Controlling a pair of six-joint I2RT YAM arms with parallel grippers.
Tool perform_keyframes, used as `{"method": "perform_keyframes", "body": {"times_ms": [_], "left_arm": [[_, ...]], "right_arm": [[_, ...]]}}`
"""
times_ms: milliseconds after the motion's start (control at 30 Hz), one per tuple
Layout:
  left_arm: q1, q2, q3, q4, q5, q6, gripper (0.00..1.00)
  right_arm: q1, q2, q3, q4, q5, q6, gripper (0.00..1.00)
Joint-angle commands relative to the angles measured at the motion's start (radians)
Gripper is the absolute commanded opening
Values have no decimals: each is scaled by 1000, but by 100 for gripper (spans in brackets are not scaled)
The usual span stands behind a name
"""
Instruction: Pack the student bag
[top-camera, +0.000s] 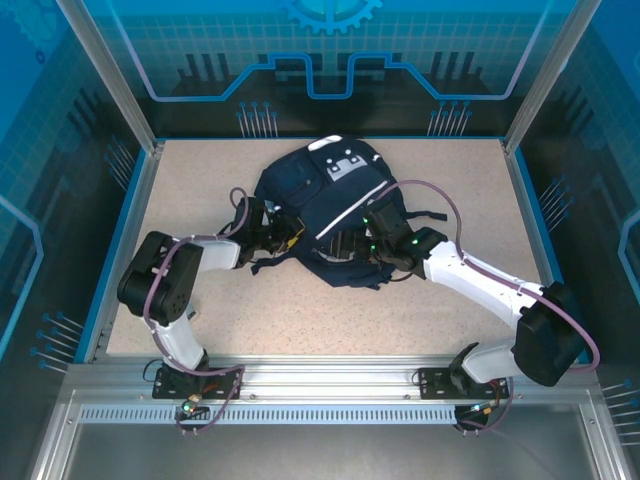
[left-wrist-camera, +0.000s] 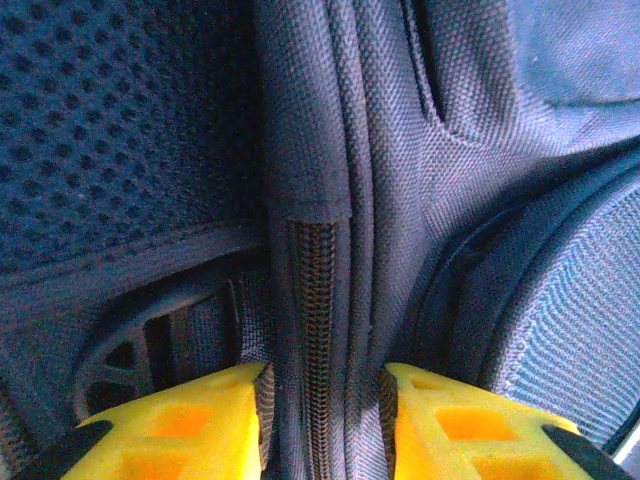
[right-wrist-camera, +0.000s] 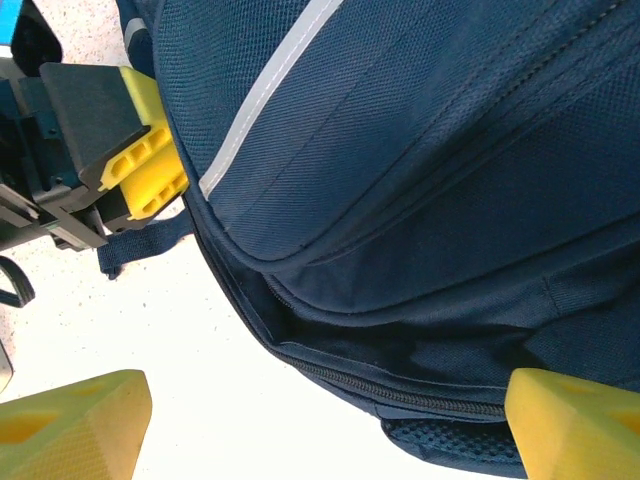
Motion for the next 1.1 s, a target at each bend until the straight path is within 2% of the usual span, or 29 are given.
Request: {"method": "perform_keyframes", "body": {"times_ms": [0, 267, 400, 567, 800, 933, 1067], "left_arm": [[6, 36, -16, 156, 62, -58, 34], [5, -17, -45, 223, 59, -72, 14], [3, -84, -51, 216, 56, -77, 9], [-18, -137, -4, 170, 64, -76, 7], [-56, -164, 76, 48, 64, -33, 6], [-67, -165, 98, 2, 62, -22, 6], [-75, -167, 102, -8, 62, -18, 6]], "right_arm": [[19, -2, 31, -28, 14, 0, 92], [29, -11, 31, -37, 31, -1, 91], [65, 10, 62, -100, 96, 14, 88], [164, 100, 152, -211, 229, 85, 75], [262, 259, 295, -235, 314, 146, 58], [267, 351, 377, -249, 331, 192, 53], [246, 406, 423, -241, 356, 256, 52]]}}
